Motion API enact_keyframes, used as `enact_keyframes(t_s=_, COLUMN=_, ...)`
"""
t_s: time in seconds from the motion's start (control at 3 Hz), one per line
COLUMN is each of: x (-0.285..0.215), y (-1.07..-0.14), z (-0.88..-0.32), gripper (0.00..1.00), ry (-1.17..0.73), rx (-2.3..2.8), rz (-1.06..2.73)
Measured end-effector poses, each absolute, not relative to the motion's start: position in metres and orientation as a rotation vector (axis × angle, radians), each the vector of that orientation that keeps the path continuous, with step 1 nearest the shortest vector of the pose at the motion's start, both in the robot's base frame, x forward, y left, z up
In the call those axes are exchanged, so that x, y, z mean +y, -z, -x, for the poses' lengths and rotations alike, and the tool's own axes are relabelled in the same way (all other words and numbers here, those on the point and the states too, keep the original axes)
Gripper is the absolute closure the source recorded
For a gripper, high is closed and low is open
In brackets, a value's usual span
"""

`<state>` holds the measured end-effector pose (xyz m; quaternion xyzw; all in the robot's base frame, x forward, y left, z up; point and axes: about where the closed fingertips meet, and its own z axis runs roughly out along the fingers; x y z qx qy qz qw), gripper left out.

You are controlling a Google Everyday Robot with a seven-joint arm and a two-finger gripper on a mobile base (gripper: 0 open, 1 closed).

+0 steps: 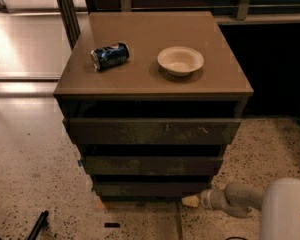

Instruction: Close bottom drawer

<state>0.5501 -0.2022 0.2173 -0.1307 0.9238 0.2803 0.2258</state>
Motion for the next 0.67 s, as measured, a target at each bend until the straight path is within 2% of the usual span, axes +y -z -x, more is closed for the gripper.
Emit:
enact_keyframes(t_s=0.33, x=-0.2021, y=-0.2173, z=-0.5500, gripper=0.00, ry=-0.773, rx=2.547, rz=0.361)
enact_keyframes(t_s=0.67, x=-0.2021, y=-0.2173, z=-0.5500, gripper=0.00, ry=-0.773, rx=2.547, rz=0.361)
